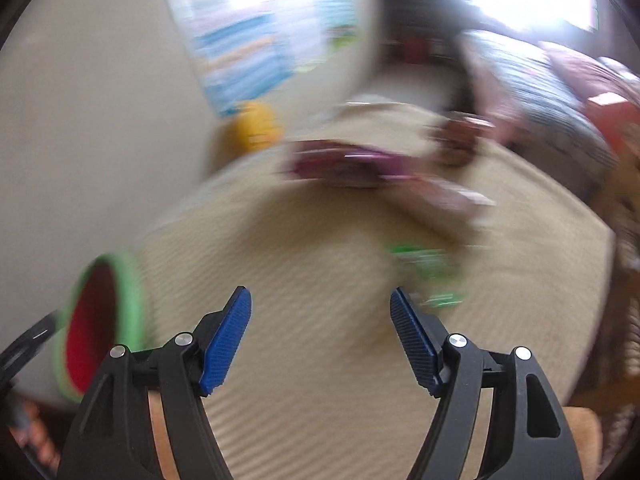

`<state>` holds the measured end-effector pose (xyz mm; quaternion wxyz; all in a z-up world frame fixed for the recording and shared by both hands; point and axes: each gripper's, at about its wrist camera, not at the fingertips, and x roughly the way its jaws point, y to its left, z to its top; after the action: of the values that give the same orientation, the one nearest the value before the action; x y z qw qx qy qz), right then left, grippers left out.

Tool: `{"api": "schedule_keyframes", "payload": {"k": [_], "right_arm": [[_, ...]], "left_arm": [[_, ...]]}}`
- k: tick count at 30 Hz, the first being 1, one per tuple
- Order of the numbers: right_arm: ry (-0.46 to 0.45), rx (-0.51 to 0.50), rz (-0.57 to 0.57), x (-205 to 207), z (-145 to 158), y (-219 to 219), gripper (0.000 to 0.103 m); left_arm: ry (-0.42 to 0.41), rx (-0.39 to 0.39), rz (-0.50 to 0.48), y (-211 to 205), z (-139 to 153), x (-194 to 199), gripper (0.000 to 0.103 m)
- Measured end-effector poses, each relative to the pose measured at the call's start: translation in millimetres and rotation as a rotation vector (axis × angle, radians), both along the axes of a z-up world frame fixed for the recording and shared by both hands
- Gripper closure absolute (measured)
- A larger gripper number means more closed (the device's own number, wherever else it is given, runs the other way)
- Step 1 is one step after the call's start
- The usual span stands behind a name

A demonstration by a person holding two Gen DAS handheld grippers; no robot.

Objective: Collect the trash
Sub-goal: 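Grasp the green candy wrapper with the right tool while the left tool grasps a pink snack bag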

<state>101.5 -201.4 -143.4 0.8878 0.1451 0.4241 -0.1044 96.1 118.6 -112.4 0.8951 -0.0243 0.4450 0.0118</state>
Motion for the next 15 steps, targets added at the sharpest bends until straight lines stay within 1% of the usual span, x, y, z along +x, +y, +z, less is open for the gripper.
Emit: {"api": "schedule_keyframes", "payload": {"k": [1, 3, 6, 8, 9, 11, 12, 13, 15], "right_arm": [[0.009, -0.011, -0.018, 2, -5, -11, 0.034], [0.038, -0.018, -0.019, 10, -15, -27, 0.034], [0.076, -0.046, 0.007, 27, -32, -37, 0.034], [0.103, -0.032, 0.039, 38, -44, -40, 0.035], [0.109, -0.016, 0.057, 38, -49, -40, 0.039], [0.133, 0.01, 0.084, 42, -55, -43, 0.071], [0.136, 0.025, 0.093, 40, -58, -44, 0.079], [0.132, 0.037, 0.096, 37, -57, -45, 0.088], [0.102, 0.071, 0.102, 24, -54, -49, 0.088]], "left_arm": [[-0.001, -0.006, -0.024, -12, 2, 0, 0.015], [-0.007, -0.008, -0.06, -31, 4, 0, 0.015], [-0.005, -0.022, -0.107, -55, 6, 2, 0.015], [0.001, -0.04, -0.13, -74, 7, 7, 0.015], [-0.001, -0.042, -0.143, -85, 7, 11, 0.015], [-0.01, -0.035, -0.164, -103, 8, 17, 0.015], [-0.014, -0.034, -0.185, -116, 9, 23, 0.015], [-0.014, -0.04, -0.201, -125, 9, 29, 0.015], [0.004, -0.074, -0.225, -145, 7, 46, 0.013]]}}
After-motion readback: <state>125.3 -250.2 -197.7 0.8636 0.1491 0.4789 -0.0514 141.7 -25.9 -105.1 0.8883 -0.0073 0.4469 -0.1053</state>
